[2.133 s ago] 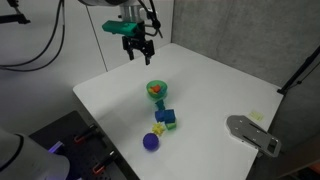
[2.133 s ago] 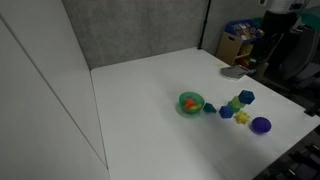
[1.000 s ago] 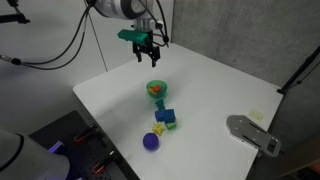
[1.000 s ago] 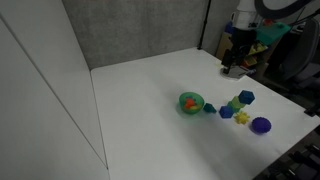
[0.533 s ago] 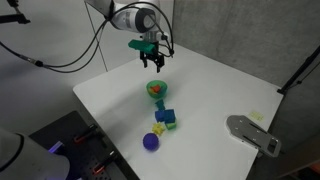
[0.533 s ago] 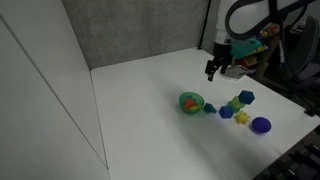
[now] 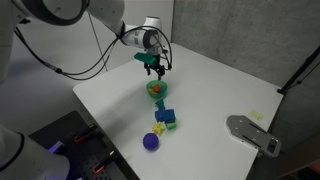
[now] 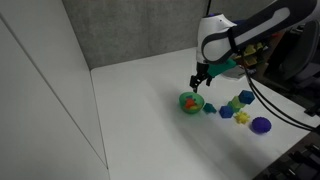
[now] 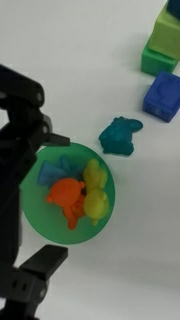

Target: Remove the orange toy from the green bowl and put it on the table

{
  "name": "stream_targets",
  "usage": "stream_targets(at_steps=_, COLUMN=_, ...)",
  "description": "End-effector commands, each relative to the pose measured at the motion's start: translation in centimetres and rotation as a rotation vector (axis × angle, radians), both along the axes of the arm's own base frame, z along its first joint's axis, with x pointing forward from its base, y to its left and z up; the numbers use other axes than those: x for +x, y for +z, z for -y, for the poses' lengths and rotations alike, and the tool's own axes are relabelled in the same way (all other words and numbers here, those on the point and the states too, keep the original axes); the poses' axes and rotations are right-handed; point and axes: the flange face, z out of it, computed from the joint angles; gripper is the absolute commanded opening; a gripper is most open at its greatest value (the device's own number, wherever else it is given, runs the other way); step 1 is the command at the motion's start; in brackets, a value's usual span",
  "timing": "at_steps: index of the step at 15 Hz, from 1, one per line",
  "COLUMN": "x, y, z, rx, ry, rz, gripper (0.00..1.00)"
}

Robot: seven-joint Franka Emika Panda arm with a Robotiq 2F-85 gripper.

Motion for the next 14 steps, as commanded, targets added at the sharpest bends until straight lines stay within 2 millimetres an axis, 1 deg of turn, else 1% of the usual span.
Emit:
stream_targets(at_steps=1, x=2.5, y=-1.8, z=-0.7, rx=0.013, ry=-0.030, rz=0.025, gripper=1.00)
stream_targets(at_steps=6, x=4.0, y=-4.9, z=-0.7, rx=0.043, ry=-0.057, rz=0.015, gripper=1.00)
stream_targets(at_steps=14, x=4.9, y=-9.9, z=-0.6, rx=0.080, ry=-0.100, rz=-0.025, gripper=1.00)
